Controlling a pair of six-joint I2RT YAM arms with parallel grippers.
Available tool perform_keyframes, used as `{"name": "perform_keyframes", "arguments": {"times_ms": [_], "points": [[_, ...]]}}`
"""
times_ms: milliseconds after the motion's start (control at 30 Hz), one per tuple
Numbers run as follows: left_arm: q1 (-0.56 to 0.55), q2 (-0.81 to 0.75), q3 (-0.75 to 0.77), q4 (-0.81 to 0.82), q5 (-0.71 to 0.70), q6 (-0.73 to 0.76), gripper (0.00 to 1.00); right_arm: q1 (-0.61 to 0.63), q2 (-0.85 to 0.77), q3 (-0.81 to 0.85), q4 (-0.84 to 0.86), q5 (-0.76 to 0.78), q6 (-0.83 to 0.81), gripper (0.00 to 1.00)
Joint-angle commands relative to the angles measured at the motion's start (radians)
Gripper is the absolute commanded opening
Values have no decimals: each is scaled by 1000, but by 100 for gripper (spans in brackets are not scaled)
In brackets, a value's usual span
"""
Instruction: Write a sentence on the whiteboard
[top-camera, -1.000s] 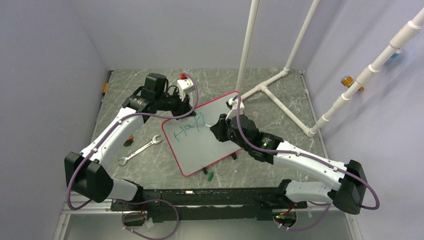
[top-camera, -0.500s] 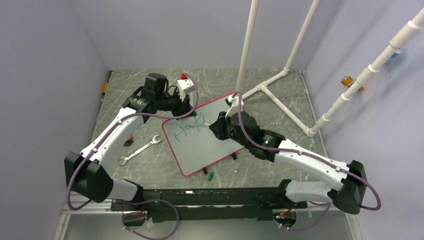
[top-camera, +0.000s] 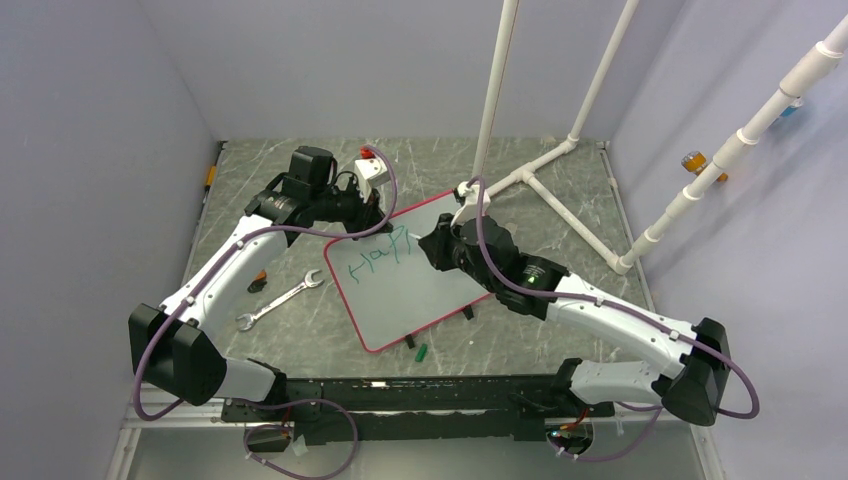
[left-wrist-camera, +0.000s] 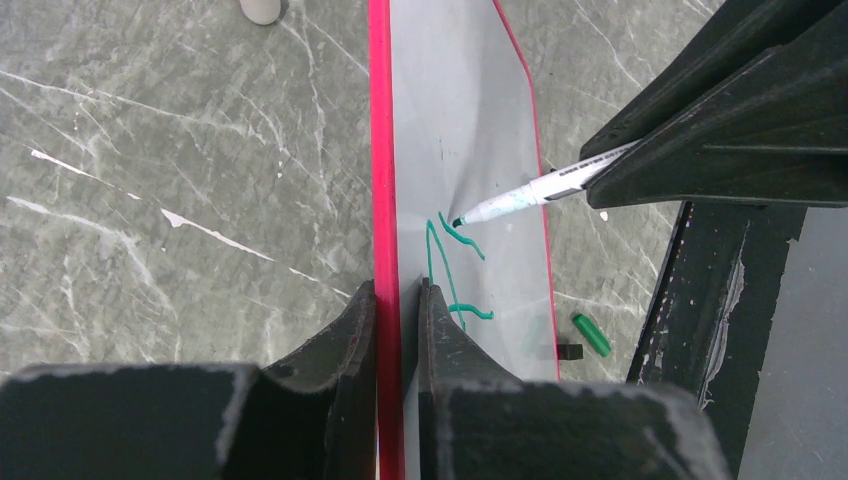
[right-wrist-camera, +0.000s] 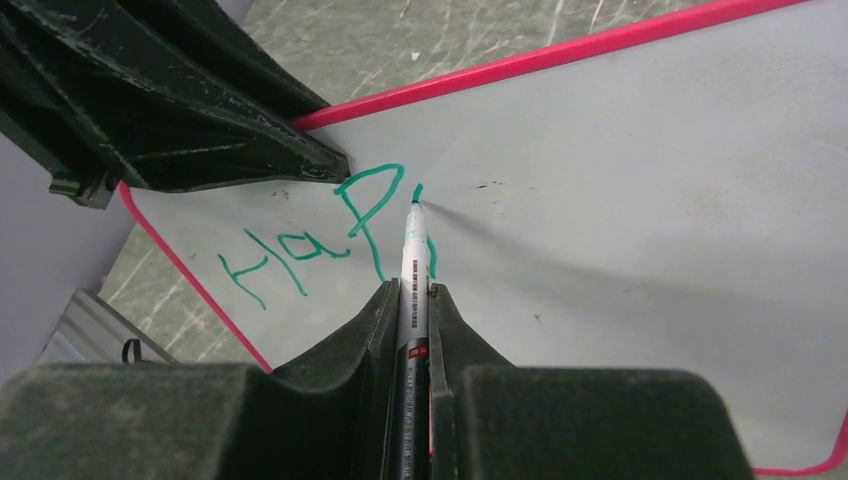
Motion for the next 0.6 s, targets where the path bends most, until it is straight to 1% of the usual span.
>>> {"name": "perform_keyframes", "arguments": {"times_ms": [0, 567], "points": [[-4, -25, 1, 28, -36, 64, 0, -16, 11, 41, 56, 37, 7, 0], [-4, -26, 0, 29, -43, 64, 0, -56, 30, 30, 91, 10, 36, 0]]}}
